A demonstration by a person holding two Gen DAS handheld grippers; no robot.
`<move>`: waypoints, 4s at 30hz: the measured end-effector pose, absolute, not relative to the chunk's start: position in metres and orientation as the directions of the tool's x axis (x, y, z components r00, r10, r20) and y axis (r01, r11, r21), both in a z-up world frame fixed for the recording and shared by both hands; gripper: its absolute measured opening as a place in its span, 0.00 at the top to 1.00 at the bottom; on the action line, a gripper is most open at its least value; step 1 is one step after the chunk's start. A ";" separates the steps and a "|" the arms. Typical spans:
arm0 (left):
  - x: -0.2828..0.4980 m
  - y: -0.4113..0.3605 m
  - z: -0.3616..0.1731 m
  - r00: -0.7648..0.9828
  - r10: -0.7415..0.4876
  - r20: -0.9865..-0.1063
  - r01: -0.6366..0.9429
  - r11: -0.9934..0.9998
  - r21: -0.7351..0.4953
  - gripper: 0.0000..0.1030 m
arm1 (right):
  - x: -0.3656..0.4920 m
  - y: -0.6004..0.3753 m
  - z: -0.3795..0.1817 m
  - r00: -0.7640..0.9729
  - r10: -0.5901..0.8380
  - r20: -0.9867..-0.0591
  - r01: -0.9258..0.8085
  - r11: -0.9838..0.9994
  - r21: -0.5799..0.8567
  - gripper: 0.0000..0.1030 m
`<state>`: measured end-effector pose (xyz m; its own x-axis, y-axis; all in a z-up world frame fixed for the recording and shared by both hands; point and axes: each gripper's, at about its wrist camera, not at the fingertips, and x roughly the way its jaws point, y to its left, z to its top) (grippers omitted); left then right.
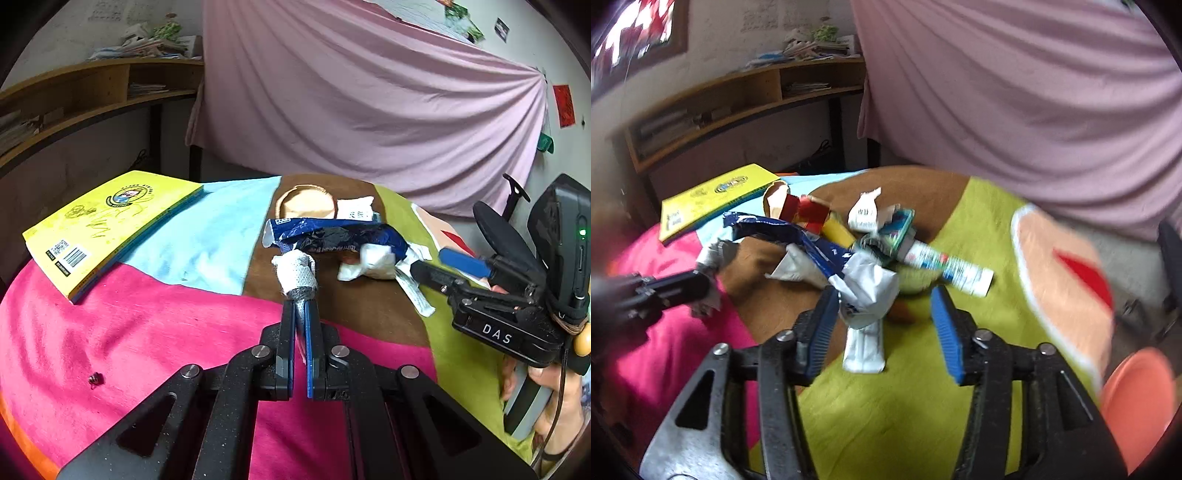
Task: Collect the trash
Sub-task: 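Grasp the blue snack wrapper with the left tool while the right tool grasps white tissue, then carry the blue wrapper and white tissue with both tools over the orange basin, then open both tools to drop the wrapper and tissue into the basin, then move both tools back to the trash pile on the table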
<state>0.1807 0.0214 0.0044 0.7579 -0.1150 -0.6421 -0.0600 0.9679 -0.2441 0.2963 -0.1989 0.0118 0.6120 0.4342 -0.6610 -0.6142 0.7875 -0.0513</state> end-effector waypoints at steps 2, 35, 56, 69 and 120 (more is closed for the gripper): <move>0.183 0.024 0.003 0.753 -0.119 -0.647 -0.063 0.966 -0.252 0.97 | 0.297 -0.193 0.016 0.603 0.454 -0.656 -0.645 0.761 -0.066 0.00; 0.118 -0.024 0.036 0.917 -0.137 -0.375 0.101 0.988 -0.114 0.97 | 0.238 -0.261 0.040 0.713 0.557 -0.426 -0.562 0.817 0.127 0.00; 0.159 -0.195 0.115 0.865 -0.445 -0.233 0.442 0.895 -0.069 0.97 | 0.173 -0.432 0.094 0.983 0.159 -0.089 -0.138 0.969 0.205 0.00; 0.238 -0.310 0.098 0.629 -0.585 -0.512 0.565 0.796 -0.216 0.97 | 0.192 -0.516 0.070 0.954 -0.031 -0.298 0.118 0.953 0.280 0.00; 0.160 -0.049 0.104 0.970 -0.048 -0.239 0.002 0.982 -0.187 0.02 | 0.196 -0.362 0.088 0.967 0.240 -0.081 -0.224 0.961 0.164 0.00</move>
